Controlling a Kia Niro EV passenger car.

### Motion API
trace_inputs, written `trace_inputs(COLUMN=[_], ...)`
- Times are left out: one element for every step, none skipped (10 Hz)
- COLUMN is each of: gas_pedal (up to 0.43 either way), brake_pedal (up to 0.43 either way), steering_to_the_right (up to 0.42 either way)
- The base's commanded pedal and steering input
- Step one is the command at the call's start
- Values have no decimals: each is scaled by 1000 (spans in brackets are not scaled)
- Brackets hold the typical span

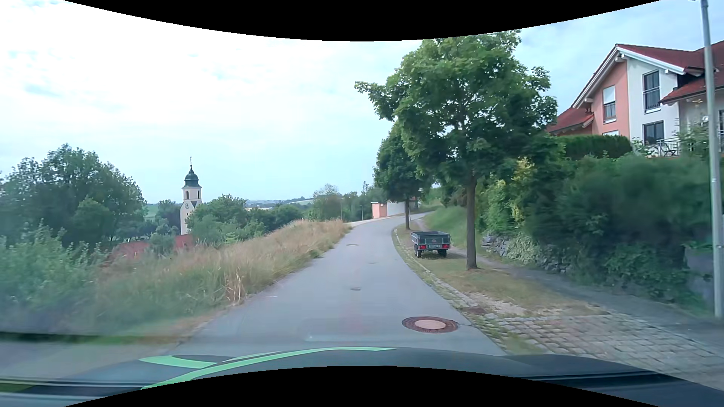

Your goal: Follow the waypoints while adhering to traffic rules and regulations

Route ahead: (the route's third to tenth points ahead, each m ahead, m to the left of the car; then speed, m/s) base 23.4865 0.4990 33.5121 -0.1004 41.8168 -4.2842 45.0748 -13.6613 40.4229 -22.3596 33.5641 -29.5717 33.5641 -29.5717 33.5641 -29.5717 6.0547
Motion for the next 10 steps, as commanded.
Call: trace_inputs(gas_pedal=[0,0,0,0,0,0,0,0,0,0], brake_pedal=[85,85,85,85,85,91,91,98,98,98], steering_to_the_right=[6,6,6,6,5,6,5,6,8,7])
